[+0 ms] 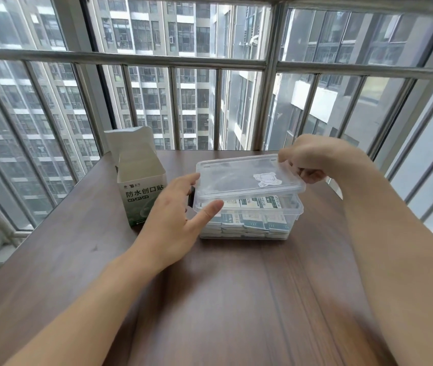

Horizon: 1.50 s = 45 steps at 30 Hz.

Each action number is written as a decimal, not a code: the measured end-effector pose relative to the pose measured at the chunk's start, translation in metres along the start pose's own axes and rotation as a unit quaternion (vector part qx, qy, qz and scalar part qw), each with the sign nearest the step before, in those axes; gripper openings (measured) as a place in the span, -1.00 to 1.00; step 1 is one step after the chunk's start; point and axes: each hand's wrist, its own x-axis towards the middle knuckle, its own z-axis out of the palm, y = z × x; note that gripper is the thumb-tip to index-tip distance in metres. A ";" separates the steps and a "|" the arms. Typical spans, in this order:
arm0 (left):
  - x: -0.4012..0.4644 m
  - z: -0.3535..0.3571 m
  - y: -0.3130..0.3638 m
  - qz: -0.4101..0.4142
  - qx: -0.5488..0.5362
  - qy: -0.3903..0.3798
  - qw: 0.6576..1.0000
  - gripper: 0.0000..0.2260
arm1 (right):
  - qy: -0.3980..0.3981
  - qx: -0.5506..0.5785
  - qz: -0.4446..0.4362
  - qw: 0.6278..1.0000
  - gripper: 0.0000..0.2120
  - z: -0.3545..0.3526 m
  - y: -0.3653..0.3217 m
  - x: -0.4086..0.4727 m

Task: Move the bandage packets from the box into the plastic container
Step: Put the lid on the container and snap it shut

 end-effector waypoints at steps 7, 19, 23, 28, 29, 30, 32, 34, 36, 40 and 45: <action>0.001 0.000 0.002 0.012 -0.005 0.015 1.000 -0.30 | -0.039 -0.104 0.026 0.993 -0.65 -0.005 0.004 -0.004; 0.004 -0.002 -0.001 0.030 -0.003 0.050 0.998 -0.82 | -0.155 -0.028 0.013 0.987 -0.63 -0.016 0.012 -0.009; 0.003 0.005 0.001 -0.065 -0.083 0.049 0.993 -0.83 | -0.177 -0.002 0.034 0.984 -0.50 -0.016 0.019 -0.010; 0.005 0.013 -0.001 -0.254 -0.299 0.005 0.920 -0.17 | -0.212 0.047 0.030 0.976 -0.60 -0.014 0.023 -0.014; 0.005 0.014 0.002 -0.258 -0.322 0.001 0.911 -0.29 | -0.206 0.047 0.027 0.977 -0.62 -0.014 0.022 -0.014; 0.005 0.016 0.001 -0.252 -0.337 0.004 0.907 -0.54 | -0.199 0.043 0.026 0.979 -0.63 -0.014 0.020 -0.013; 0.005 0.019 0.002 -0.231 -0.348 0.020 0.908 -0.86 | -0.189 0.025 0.026 0.981 -0.66 -0.015 0.017 -0.013; 0.003 0.019 0.003 -0.203 -0.346 0.042 0.915 -0.88 | -0.172 0.005 0.024 0.985 -0.67 -0.015 0.014 -0.014; 0.004 0.019 0.006 -0.167 -0.341 0.061 0.923 -0.81 | -0.161 -0.015 0.017 0.987 -0.69 -0.014 0.010 -0.015; 0.005 0.021 0.006 -0.135 -0.305 0.069 0.940 -0.76 | -0.137 -0.051 0.008 0.989 -0.72 -0.010 0.004 -0.016; 0.003 0.013 0.012 -0.118 -0.268 0.068 0.954 -0.72 | -0.096 -0.146 -0.011 0.985 -0.73 -0.004 -0.010 -0.023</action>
